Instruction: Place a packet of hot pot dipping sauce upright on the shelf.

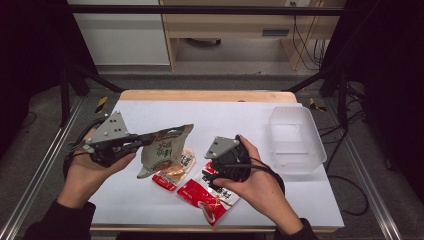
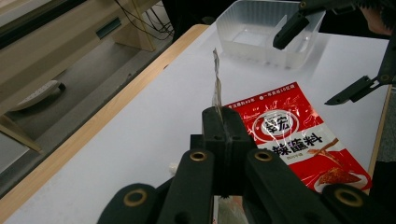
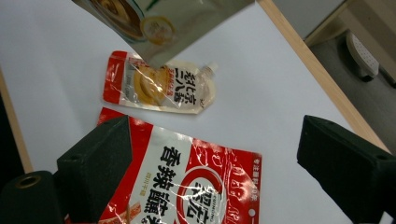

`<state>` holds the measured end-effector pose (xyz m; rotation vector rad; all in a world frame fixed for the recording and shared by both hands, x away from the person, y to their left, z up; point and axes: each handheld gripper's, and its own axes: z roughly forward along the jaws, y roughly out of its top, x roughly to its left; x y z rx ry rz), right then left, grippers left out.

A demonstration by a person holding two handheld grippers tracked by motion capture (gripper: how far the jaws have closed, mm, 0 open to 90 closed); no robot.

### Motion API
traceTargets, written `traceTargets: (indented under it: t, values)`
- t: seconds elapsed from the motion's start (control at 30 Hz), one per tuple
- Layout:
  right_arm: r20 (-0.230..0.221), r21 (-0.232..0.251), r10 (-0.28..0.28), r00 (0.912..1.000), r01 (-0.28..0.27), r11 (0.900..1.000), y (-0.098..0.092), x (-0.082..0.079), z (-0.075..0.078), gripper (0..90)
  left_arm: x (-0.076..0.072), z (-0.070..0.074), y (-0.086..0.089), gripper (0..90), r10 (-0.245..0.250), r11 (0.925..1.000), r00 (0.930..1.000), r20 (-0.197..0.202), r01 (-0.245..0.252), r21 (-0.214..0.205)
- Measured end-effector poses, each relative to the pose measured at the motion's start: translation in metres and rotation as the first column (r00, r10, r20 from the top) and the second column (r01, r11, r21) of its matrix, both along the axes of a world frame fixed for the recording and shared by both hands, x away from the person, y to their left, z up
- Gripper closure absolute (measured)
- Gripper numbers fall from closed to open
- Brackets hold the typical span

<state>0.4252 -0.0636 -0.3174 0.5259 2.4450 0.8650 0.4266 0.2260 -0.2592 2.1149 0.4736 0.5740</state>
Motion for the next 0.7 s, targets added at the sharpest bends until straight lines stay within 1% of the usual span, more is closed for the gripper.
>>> traceTargets:
  t: [0.03, 0.07, 0.1, 0.13, 0.2, 0.33, 0.43, 0.47, 0.5, 0.53, 0.63, 0.7]
  values:
    - [-0.001, -0.004, 0.009, 1.0000, -0.009, 1.0000, 0.002, 0.000, 0.004, 10.8, 0.000, 0.000, -0.001, 90.0, -0.001, 1.0000, 1.0000, -0.002, 0.001, -0.002]
    - [0.000, -0.016, 0.042, 0.9991, -0.042, 0.9990, 0.008, -0.001, 0.018, 10.5, -0.001, 0.001, -0.001, 90.0, -0.003, 1.0000, 1.0000, 0.001, 0.003, 0.001]
    - [-0.002, -0.020, 0.058, 0.9983, -0.058, 0.9981, 0.011, -0.002, 0.023, 10.3, -0.001, 0.001, -0.001, 90.0, -0.005, 1.0000, 1.0000, 0.002, 0.005, 0.001]
    - [-0.002, -0.020, 0.058, 0.9983, -0.058, 0.9981, 0.011, -0.002, 0.023, 10.3, -0.001, 0.002, -0.001, 90.0, -0.006, 1.0000, 1.0000, 0.003, 0.006, 0.001]
    - [0.004, -0.037, 0.092, 0.9958, -0.092, 0.9951, 0.017, -0.004, 0.034, 9.9, -0.002, 0.002, -0.001, 90.0, -0.009, 1.0000, 1.0000, 0.003, 0.009, 0.000]
    - [0.010, -0.078, 0.136, 0.9906, -0.135, 0.9878, 0.026, -0.004, 0.049, 9.9, -0.003, 0.003, 0.000, 90.0, -0.014, 0.9999, 0.9999, 0.005, 0.014, -0.001]
    - [-0.007, -0.099, 0.165, 0.9863, -0.165, 0.9814, 0.030, -0.002, 0.055, 9.9, -0.002, 0.003, 0.000, 90.0, -0.014, 0.9999, 0.9999, 0.004, 0.014, 0.000]
    - [-0.016, -0.112, 0.183, 0.9831, -0.183, 0.9767, 0.034, -0.001, 0.058, 9.9, -0.002, 0.002, 0.000, 90.0, -0.015, 0.9999, 0.9999, 0.004, 0.015, -0.001]
    - [-0.016, -0.112, 0.183, 0.9831, -0.183, 0.9767, 0.034, -0.001, 0.058, 9.9, -0.002, 0.002, 0.000, 90.0, -0.015, 0.9999, 0.9999, 0.004, 0.015, -0.002]
    - [-0.019, -0.118, 0.194, 0.9808, -0.195, 0.9737, 0.036, -0.001, 0.058, 9.9, -0.002, 0.002, 0.000, 90.0, -0.017, 0.9998, 0.9998, 0.005, 0.017, -0.001]
    - [-0.032, -0.128, 0.208, 0.9777, -0.210, 0.9692, 0.040, 0.002, 0.059, 10.0, -0.003, 0.002, -0.001, 90.0, -0.020, 0.9998, 0.9998, 0.005, 0.020, -0.003]
    - [-0.039, -0.130, 0.211, 0.9767, -0.214, 0.9681, 0.042, 0.005, 0.059, 10.0, -0.003, 0.002, -0.001, 90.0, -0.021, 0.9998, 0.9998, 0.004, 0.021, -0.002]
